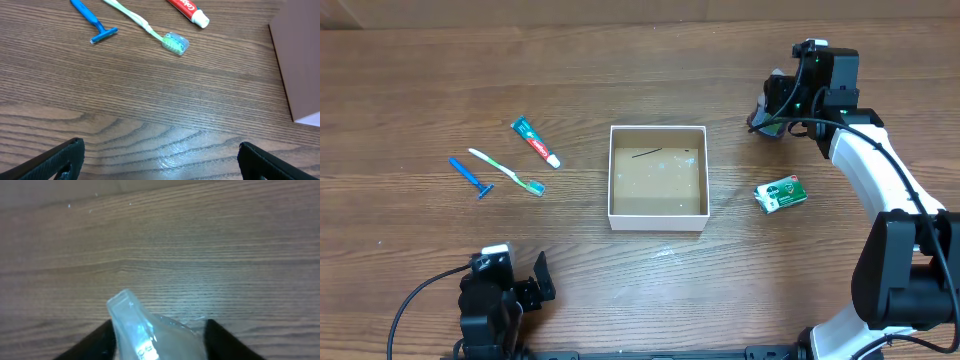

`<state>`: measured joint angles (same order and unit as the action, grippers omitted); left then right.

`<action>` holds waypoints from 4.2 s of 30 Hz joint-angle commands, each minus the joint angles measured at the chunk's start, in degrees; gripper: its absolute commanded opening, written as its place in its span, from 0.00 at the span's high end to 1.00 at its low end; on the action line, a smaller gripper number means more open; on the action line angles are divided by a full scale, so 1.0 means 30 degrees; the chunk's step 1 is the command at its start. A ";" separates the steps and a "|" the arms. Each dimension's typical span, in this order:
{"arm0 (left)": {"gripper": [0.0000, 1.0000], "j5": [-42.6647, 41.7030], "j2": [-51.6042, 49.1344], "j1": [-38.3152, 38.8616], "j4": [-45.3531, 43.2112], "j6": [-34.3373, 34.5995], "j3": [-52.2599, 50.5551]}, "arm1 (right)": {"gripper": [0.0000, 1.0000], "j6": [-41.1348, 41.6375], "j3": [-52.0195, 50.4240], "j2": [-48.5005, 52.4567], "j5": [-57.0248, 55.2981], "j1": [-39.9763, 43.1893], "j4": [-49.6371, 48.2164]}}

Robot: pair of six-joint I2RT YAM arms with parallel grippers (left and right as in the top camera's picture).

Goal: Pack container
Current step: 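Move the right gripper to the soap pump bottle and grasp it, then carry the soap bottle with the right gripper into the box, release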

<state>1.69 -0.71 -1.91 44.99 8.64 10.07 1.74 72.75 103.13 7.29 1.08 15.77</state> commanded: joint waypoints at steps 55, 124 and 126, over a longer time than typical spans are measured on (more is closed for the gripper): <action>0.00 -0.0226 0.0102 -0.0109 0.0015 0.0182 -0.0015 | 0.96 -0.8429 0.5770 -0.3177 0.0262 -1.1577 0.6849; 0.00 -0.0226 0.0102 -0.0109 0.0015 0.0175 -0.0015 | 0.53 -0.9799 0.5785 0.2586 0.3322 -1.1577 0.1719; 0.00 -0.0226 0.0102 -0.0109 0.0015 0.0182 -0.0015 | 0.50 -0.8874 0.5799 0.2091 0.3322 -1.1577 0.1122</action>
<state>1.69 -0.71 -1.91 44.99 8.64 10.07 -28.18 88.09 112.03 16.34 -33.41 21.19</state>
